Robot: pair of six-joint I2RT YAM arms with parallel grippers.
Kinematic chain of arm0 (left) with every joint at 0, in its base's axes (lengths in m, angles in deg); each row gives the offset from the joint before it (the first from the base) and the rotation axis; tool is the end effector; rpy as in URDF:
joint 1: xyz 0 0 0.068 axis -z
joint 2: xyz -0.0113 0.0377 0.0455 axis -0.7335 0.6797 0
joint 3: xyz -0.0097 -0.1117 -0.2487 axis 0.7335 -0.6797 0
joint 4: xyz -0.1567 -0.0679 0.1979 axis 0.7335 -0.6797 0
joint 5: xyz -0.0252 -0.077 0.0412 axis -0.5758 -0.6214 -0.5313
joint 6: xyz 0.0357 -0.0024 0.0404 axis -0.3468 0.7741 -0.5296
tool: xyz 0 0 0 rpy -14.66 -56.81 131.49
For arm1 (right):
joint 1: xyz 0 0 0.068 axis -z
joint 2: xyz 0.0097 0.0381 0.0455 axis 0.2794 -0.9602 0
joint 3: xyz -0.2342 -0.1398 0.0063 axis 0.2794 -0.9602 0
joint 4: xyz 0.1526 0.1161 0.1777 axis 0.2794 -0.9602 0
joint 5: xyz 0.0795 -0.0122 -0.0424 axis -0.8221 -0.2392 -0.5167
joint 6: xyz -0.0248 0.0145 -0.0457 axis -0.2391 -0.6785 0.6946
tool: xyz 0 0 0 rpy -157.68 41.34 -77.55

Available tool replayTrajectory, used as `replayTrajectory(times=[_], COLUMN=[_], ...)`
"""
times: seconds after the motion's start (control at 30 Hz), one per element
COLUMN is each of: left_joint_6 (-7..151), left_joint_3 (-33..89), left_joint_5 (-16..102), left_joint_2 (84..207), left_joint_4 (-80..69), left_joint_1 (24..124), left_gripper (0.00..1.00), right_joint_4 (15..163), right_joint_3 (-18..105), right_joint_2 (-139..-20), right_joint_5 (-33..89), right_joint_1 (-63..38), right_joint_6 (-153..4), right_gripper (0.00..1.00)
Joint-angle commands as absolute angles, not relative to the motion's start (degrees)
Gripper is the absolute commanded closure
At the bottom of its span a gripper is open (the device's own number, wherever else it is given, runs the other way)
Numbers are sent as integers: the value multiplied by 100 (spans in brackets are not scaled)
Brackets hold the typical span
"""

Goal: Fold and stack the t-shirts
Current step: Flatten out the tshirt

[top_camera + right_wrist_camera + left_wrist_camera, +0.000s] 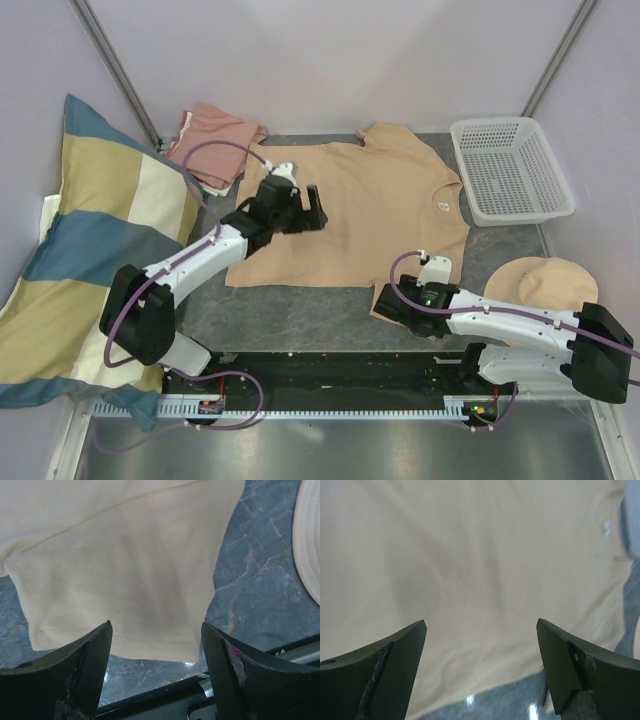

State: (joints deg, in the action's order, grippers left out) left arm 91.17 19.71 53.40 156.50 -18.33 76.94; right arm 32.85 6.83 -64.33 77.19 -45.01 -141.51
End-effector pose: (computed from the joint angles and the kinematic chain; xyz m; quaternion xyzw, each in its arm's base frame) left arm 0.2987 -0.1692 0.2799 -0.0148 0.8787 -0.2257 0.4204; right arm 0.1018 0.1365 0.1986 0.1242 0.9258 -0.0855 0.3465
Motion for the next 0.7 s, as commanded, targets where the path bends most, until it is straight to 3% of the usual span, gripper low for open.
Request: replayTrajectory(times=[0.0,0.33,0.67], left_joint_6=[9709,9912,9842], left_joint_3=[1203,25,-240], left_joint_5=[5887,6054,5887], left_joint_2=[14863,13887,13702], left_joint_4=[-1809,-2012,-2012], left_joint_1=[8329,8919,8919], left_gripper=[0,0,0], right_joint_4=[2454,2267,2480], right_joint_3=[830,971,812], right_joint_2=[-6403,-6642,-6491], right_joint_5=[7955,8218,8517], right_joint_1=[-4749,-5259,-5708], right_joint_6=[-15383,-15780,-15745], right_gripper=[20,20,20])
